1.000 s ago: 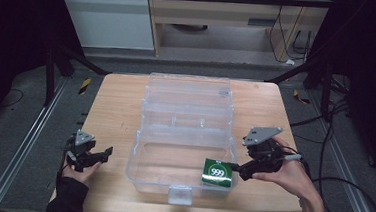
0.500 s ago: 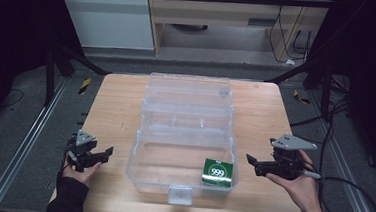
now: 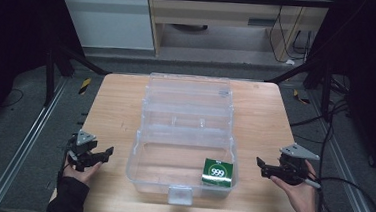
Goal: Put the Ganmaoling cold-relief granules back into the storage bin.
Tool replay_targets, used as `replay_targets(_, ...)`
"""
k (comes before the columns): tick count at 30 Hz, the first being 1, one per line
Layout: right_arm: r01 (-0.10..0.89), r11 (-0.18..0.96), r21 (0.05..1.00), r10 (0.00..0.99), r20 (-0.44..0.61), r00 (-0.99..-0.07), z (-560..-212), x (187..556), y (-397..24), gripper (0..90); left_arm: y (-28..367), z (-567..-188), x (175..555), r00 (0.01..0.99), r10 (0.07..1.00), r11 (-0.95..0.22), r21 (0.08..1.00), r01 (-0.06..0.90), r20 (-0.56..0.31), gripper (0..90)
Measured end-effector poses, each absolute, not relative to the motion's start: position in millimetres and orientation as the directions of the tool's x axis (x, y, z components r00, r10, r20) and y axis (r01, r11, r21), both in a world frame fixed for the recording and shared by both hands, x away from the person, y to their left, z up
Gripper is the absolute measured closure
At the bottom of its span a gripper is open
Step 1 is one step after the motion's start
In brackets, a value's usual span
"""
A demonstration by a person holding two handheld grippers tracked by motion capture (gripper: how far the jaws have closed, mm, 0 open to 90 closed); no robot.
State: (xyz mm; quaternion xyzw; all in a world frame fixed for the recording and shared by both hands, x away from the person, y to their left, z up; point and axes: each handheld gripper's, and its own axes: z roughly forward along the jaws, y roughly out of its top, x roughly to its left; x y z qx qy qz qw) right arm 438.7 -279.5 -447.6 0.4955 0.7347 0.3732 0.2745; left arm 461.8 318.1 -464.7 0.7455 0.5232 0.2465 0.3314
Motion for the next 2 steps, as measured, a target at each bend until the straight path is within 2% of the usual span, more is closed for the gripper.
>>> replay_targets(2,0.539,0.227,0.811,0.937,-0.030,-0.349,-453.6,439.7,-282.4,5.6,317.6,-465.0,462.0,0.333,0.943,-0.236,0.751,0.616,0.023,30.7)
